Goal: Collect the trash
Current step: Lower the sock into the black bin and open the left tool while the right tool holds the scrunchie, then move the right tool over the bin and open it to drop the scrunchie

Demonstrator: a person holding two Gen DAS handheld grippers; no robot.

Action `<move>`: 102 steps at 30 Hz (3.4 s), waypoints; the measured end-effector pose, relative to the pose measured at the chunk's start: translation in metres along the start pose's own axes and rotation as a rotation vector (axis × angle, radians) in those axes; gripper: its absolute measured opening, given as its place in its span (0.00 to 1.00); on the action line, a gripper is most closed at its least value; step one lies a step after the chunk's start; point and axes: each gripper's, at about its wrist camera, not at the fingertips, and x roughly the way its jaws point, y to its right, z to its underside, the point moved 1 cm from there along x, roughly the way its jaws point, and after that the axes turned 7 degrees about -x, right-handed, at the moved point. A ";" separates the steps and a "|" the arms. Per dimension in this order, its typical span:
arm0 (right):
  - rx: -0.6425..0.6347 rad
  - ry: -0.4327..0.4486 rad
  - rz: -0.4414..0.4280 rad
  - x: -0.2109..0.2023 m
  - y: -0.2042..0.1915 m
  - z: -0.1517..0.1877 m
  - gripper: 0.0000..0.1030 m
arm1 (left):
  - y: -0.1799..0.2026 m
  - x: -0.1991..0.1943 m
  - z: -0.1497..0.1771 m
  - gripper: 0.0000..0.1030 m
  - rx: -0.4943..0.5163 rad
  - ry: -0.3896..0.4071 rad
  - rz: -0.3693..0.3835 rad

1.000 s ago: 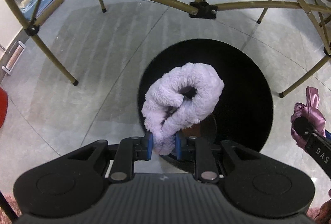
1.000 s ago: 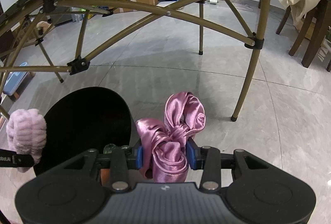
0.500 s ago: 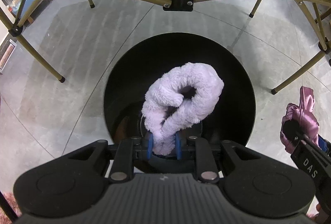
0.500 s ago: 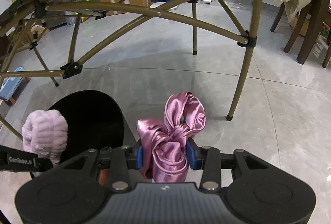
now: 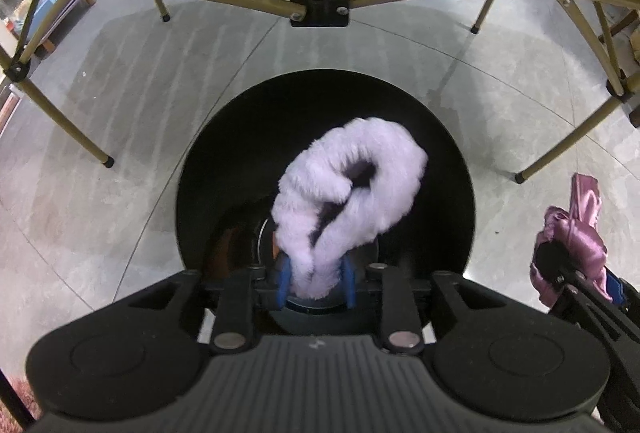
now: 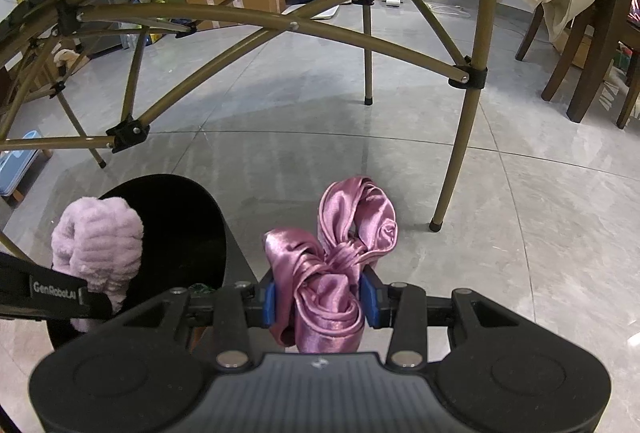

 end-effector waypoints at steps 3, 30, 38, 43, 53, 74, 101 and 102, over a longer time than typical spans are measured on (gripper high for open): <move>0.000 0.001 0.000 0.000 0.000 0.000 0.38 | 0.001 -0.003 0.001 0.87 0.007 0.009 -0.014; -0.002 -0.012 -0.008 -0.002 -0.002 -0.002 0.38 | -0.014 -0.023 -0.007 1.00 0.040 0.083 -0.027; -0.009 -0.010 -0.034 -0.009 -0.010 -0.006 0.39 | -0.038 -0.037 -0.011 1.00 0.042 0.158 -0.080; -0.022 -0.010 -0.056 -0.015 -0.022 -0.009 0.39 | -0.054 -0.046 -0.012 1.00 0.036 0.181 -0.089; -0.066 -0.012 -0.096 -0.024 -0.050 -0.014 0.39 | -0.084 -0.054 -0.012 1.00 0.002 0.194 -0.109; -0.140 -0.043 -0.156 -0.017 -0.120 -0.024 0.39 | -0.154 -0.058 -0.017 1.00 -0.120 0.186 -0.143; -0.176 -0.115 -0.196 0.025 -0.159 -0.019 0.39 | -0.175 -0.045 -0.018 1.00 -0.154 0.147 -0.197; -0.175 -0.117 -0.194 0.026 -0.159 -0.019 0.40 | -0.175 -0.044 -0.018 1.00 -0.154 0.146 -0.197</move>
